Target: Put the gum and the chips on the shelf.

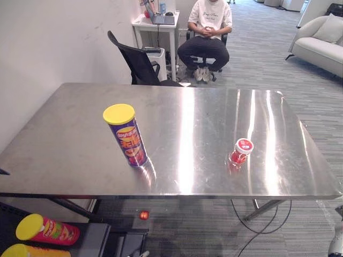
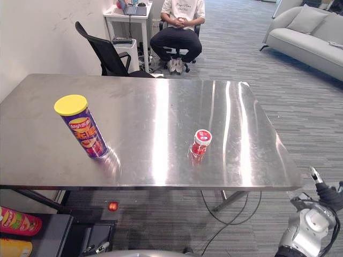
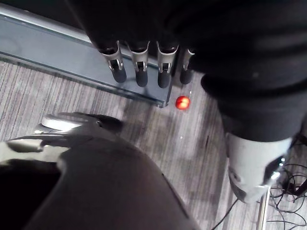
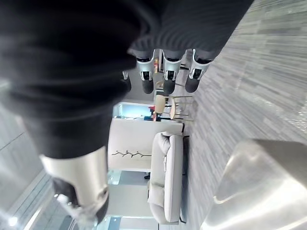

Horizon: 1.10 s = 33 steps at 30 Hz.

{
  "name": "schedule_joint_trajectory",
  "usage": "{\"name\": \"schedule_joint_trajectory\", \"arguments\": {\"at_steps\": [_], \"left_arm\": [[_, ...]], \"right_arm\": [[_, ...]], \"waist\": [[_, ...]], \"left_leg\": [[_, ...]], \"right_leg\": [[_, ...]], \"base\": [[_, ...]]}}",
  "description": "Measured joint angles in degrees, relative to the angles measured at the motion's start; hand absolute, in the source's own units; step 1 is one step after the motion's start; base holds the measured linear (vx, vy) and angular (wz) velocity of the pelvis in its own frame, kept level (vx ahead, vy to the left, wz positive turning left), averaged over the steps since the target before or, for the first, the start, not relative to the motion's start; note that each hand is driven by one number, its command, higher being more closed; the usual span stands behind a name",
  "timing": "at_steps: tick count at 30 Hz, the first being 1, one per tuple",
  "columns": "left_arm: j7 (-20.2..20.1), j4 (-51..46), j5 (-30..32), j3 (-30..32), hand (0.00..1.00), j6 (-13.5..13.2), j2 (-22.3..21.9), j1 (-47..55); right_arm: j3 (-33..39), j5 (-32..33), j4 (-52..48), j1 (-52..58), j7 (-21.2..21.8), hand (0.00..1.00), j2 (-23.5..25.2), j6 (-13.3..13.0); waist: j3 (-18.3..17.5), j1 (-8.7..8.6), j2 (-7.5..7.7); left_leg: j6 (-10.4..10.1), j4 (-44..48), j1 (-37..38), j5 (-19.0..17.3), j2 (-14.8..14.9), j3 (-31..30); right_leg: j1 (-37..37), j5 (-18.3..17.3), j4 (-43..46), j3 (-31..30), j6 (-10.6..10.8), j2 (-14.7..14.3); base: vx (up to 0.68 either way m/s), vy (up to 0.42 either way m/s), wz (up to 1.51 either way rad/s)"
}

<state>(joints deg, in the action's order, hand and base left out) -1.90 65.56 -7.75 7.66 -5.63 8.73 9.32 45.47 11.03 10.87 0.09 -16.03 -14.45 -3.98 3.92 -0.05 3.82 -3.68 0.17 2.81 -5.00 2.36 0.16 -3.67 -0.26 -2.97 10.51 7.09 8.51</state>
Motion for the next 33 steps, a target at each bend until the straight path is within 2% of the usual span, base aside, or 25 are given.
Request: {"name": "schedule_joint_trajectory", "arguments": {"at_steps": [6,12,18,22,25,27,28,33], "left_arm": [[0.48,-0.37,0.02,-0.20,0.00,0.02,0.18,0.05],[0.47,-0.66,0.06,-0.51,0.00,0.03,0.26,0.18],[-0.64,-0.71,0.01,-0.55,0.00,0.04,0.50,0.19],[-0.78,-0.96,-0.04,-0.55,0.00,0.04,0.53,0.13],[-0.89,-1.26,-0.11,-0.55,0.00,0.02,0.58,0.30],[-0.89,-1.48,-0.05,-0.74,0.00,0.01,0.61,0.34],[-0.89,-1.59,-0.10,-1.09,0.00,0.01,0.64,0.32],[-0.87,-1.61,-0.15,-2.95,0.00,0.03,1.02,-0.13]], "right_arm": [[-2.89,-3.93,-6.51,0.00,0.69,0.00,0.01,-0.04],[-7.70,-7.18,-10.61,-0.02,4.88,0.00,-0.52,0.36],[-17.17,-10.59,-13.63,-4.89,11.45,0.00,-9.78,1.45],[-20.05,-11.07,-15.19,-8.63,13.77,0.00,-11.79,1.15],[-23.68,-11.13,-13.23,-8.57,14.85,0.00,-12.05,0.26],[-26.30,-14.02,-8.84,-8.42,16.33,0.00,-11.99,1.18],[-28.36,-17.02,-5.71,-8.43,16.55,0.00,-11.82,2.55],[-33.09,-19.31,-2.17,-9.88,16.58,0.00,-11.17,2.91]], "waist": [[-0.17,0.15,0.40],[-0.12,0.28,0.50],[0.02,0.17,0.80],[0.09,0.37,0.93],[0.16,0.35,1.03],[0.29,0.39,1.07],[0.50,0.49,0.95],[1.29,0.52,0.56]], "left_leg": [[0.03,0.15,-0.60,0.02,-0.13,-0.92],[0.15,0.18,-0.86,0.10,-0.48,-1.58],[0.38,0.21,-1.65,0.48,-0.83,-2.06],[0.37,0.19,-1.72,0.57,-0.79,-2.36],[0.37,0.17,-1.71,0.57,-0.81,-2.36],[0.43,0.09,-1.83,0.62,-0.85,-2.37],[0.46,0.07,-1.96,0.67,-0.90,-2.43],[0.47,0.04,-2.49,0.94,-0.92,-2.51]], "right_leg": [[0.04,0.02,-0.04,0.79,0.02,0.06],[-0.07,0.02,-0.03,1.53,0.04,0.43],[0.43,0.11,0.17,1.66,0.18,0.73],[0.42,0.12,0.19,1.84,0.18,0.67],[0.44,0.12,0.28,1.97,0.18,0.69],[0.47,0.12,0.41,1.98,0.18,0.77],[0.60,0.12,0.48,2.04,0.18,0.81],[1.28,0.12,0.79,2.10,0.17,0.80]], "base": [[0.01,0.009,0.08],[-0.01,0.008,0.05],[-0.01,0.008,0.03],[-0.01,-0.001,0.05],[0.00,0.000,0.00],[0.00,0.000,0.00],[0.00,0.000,0.00],[0.00,0.000,0.00]]}}
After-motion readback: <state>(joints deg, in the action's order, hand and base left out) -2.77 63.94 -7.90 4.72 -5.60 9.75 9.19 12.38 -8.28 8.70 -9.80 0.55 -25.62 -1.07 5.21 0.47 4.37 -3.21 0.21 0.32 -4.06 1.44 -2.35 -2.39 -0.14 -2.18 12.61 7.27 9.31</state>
